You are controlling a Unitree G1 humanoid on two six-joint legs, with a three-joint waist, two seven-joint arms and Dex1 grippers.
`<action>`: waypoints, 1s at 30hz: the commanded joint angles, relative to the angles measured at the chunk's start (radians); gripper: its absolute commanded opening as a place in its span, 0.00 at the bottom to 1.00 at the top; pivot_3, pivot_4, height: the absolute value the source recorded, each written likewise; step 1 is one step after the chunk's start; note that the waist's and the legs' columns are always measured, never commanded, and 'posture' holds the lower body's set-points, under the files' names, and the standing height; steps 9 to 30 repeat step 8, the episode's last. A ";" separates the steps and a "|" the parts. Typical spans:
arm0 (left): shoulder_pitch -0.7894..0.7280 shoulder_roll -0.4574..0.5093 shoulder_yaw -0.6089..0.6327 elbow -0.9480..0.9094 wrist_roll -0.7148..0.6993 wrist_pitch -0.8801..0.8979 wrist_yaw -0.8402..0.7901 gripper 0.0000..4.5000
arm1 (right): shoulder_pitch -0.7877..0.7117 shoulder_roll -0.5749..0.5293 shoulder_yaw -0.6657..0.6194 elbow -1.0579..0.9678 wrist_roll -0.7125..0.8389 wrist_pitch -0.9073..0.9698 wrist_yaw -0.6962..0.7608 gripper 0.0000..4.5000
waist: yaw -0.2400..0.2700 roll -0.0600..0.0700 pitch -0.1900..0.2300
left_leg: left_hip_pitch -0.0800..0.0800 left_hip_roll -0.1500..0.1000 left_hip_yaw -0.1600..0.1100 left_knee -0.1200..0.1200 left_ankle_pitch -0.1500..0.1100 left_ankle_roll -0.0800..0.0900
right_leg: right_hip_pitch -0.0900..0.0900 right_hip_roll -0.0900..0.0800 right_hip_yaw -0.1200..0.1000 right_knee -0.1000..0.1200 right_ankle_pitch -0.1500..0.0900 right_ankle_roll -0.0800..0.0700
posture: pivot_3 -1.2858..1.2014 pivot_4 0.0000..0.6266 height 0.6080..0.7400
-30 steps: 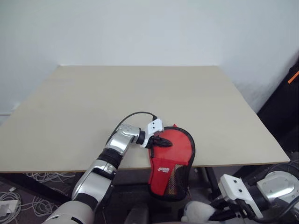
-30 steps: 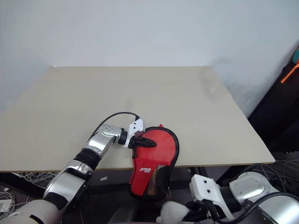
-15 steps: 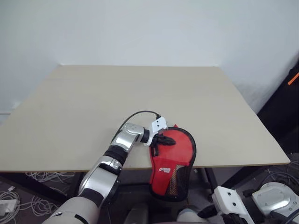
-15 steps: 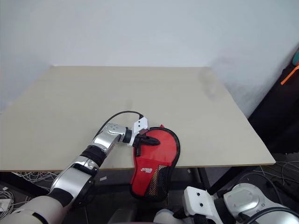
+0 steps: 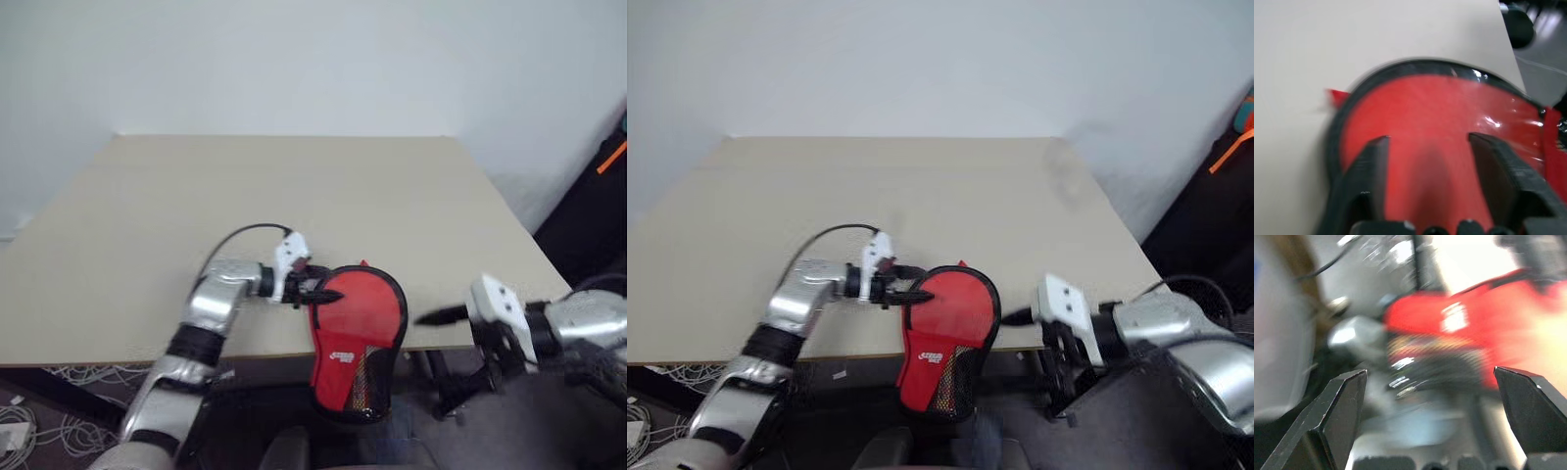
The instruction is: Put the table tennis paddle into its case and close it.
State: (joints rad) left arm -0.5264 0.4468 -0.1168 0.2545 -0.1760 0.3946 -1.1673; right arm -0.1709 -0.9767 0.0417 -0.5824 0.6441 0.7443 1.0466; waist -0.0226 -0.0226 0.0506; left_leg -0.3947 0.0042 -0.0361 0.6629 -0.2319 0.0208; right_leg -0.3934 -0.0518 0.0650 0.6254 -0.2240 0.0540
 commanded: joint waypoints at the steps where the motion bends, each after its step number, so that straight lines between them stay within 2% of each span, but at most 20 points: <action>1: 0.082 0.090 0.148 -0.194 -0.085 0.129 0.073 0.93 | -0.114 0.087 0.021 0.089 -0.027 0.034 -0.096 1.00 | -0.001 0.001 0.000 | 0.001 0.001 0.000 -0.001 0.000 0.000 | 0.000 0.000 0.000 0.000 0.000 0.000 | 0.52 0.00 0.99; 2: 0.105 0.107 0.174 -0.226 -0.102 0.161 0.092 0.99 | -0.134 0.107 0.024 0.108 -0.031 0.043 -0.111 1.00 | -0.001 0.002 0.000 | 0.001 0.004 0.000 -0.001 0.000 0.000 | 0.000 0.000 0.000 0.000 0.000 0.000 | 0.52 0.00 0.99; 5: 0.189 0.141 0.267 -0.276 -0.118 0.183 0.175 0.99 | -0.199 0.187 0.042 0.161 -0.043 0.062 -0.169 1.00 | 0.002 0.003 0.001 | 0.001 0.004 0.001 -0.001 0.000 0.000 | 0.000 0.000 0.000 0.000 0.000 0.000 | 0.52 0.00 0.99; 8: 0.342 0.151 0.406 -0.306 -0.130 0.215 0.292 0.99 | -0.264 0.302 0.090 0.254 -0.097 0.055 -0.252 1.00 | 0.001 0.003 0.001 | 0.001 0.005 0.001 0.000 0.000 0.000 | 0.000 0.000 0.000 0.000 0.000 0.000 | 0.52 0.00 0.99; 30: 0.342 0.151 0.406 -0.306 -0.130 0.215 0.292 0.99 | -0.264 0.302 0.090 0.254 -0.097 0.055 -0.252 1.00 | 0.001 0.003 0.001 | 0.001 0.005 0.001 0.000 0.000 0.000 | 0.000 0.000 0.000 0.000 0.000 0.000 | 0.52 0.00 0.99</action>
